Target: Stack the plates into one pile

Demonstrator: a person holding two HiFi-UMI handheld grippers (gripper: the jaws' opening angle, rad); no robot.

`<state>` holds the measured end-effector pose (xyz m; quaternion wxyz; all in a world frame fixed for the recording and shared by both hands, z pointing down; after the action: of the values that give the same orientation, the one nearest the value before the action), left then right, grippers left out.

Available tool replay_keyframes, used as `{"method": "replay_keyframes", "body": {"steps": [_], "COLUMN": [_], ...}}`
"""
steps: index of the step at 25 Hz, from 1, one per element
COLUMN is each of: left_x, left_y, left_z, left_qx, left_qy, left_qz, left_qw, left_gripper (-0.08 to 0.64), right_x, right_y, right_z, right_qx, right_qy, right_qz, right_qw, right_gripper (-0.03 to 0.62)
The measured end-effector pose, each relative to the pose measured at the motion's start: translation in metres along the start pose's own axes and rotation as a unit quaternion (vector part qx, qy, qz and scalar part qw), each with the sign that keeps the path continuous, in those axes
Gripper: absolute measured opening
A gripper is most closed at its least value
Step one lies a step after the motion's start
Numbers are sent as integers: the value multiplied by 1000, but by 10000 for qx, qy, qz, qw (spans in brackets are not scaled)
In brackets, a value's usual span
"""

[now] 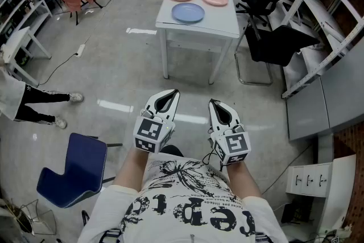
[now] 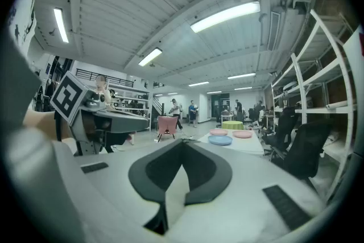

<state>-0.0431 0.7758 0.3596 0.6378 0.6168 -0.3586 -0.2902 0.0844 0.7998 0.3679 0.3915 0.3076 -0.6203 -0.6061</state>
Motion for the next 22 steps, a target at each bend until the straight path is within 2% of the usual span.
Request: {"method": "replay_keyframes", "body": {"steps": [8,12,22], "left_x": [2,0,15], "left_y": [5,6,20], "left_z": [11,21,34], "left_qx": [-55,-143,-270], "left_qy": [-126,-289,-453], "left_qz": [-18,-81,90], "left_qw": [9999,9994,9986], "left_gripper": [12,12,12], "right_x": [8,12,27], "right_y": [5,6,16], "right_z": [-2,-1,-21], "right_qx": [2,150,286], "right_qy": [38,118,257], "right_qz": [15,31,80], "right_qw": [10000,9998,9992], "right_gripper": [5,5,6]}}
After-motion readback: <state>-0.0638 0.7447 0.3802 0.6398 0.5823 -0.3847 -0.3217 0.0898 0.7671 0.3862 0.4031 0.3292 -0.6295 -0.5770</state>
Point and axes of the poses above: the fingertips, and each gripper's own axes: x forward along the fingers, z to its left, y out of its underside, the point moved 2 cm from there along -x, backward along the fingers, and after that the axes turned 1 degree about -z, right-handed, at the moved point
